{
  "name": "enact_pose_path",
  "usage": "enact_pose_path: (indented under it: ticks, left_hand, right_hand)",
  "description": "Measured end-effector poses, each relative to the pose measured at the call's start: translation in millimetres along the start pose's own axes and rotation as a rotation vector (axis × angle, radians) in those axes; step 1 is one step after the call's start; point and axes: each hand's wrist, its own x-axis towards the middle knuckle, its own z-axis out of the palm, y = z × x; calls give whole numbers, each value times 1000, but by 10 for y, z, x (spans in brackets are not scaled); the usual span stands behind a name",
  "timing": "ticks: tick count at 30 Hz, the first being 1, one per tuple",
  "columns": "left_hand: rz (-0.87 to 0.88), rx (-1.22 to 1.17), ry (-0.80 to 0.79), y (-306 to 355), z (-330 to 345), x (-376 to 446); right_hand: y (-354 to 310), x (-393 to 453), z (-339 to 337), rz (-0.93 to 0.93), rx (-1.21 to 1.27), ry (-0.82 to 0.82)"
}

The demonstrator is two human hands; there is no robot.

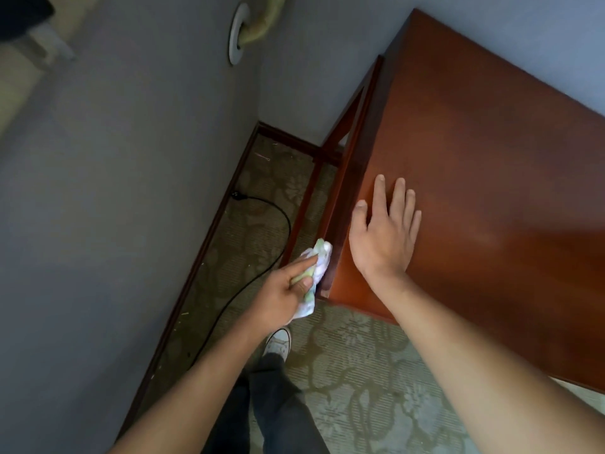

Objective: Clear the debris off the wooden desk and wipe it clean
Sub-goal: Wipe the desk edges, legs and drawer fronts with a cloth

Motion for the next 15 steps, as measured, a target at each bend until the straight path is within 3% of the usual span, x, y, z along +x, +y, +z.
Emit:
enact_pose_path:
  ticks: [8,15]
  left_hand:
    - [97,-121,94,196,165,-214]
    - [14,-80,136,126,160,-49]
  right_hand:
    - [-33,-114,21,18,-75,-28]
    - [-55,-124,0,30,-37,0]
